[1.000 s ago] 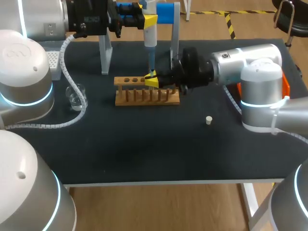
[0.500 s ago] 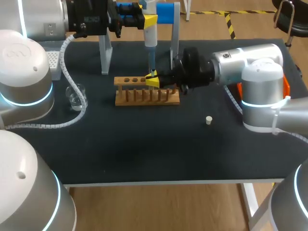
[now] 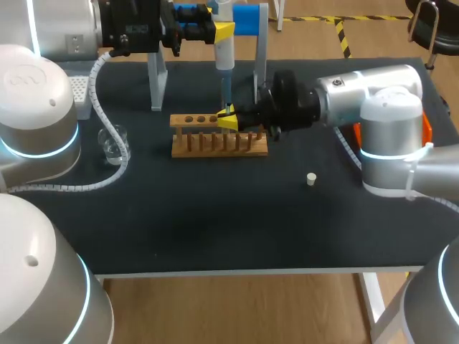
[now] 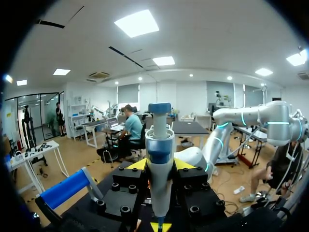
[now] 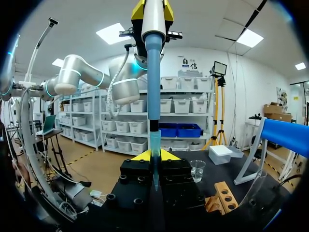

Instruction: Invert the test tube, pick up the pipette, mount the tip to pipette, aspirate from beaker and dispense into the tube, eject the tip, return the pipette, and cap with the stopper.

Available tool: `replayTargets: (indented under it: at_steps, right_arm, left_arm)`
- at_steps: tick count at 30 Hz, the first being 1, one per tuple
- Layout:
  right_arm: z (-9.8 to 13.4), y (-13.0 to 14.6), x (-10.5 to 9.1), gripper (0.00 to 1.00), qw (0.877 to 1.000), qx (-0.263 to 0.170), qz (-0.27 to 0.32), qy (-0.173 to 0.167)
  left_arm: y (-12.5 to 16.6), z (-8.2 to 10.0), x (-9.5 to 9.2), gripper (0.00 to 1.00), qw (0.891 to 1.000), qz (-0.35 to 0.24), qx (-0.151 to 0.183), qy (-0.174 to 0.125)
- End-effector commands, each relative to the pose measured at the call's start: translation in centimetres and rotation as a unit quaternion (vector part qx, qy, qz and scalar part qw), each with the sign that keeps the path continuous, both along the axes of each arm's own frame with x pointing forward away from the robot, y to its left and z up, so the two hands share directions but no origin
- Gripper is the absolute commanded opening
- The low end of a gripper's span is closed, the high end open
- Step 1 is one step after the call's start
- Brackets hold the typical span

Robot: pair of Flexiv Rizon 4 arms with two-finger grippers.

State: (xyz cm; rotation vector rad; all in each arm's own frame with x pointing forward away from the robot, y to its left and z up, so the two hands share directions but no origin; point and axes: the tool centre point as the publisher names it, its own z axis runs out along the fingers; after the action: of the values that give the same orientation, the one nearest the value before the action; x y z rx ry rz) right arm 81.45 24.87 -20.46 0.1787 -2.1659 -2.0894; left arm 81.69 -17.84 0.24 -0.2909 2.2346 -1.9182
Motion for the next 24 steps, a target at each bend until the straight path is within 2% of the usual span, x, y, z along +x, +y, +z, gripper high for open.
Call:
replayTargets:
  at_steps: [1, 24]
  right_arm:
    - [0.36, -0.20, -0.14, 0.00, 1.000, 0.000, -0.003, 0.000]
    - [0.25, -0.11, 0.16, 0.00, 1.000, -0.009, -0.004, -0.003]
  left_arm:
    - [0.14, -0.18, -0.04, 0.00, 1.000, -0.001, 0.001, 0.000]
    - [0.14, -0.18, -0.04, 0.00, 1.000, -0.001, 0.001, 0.000]
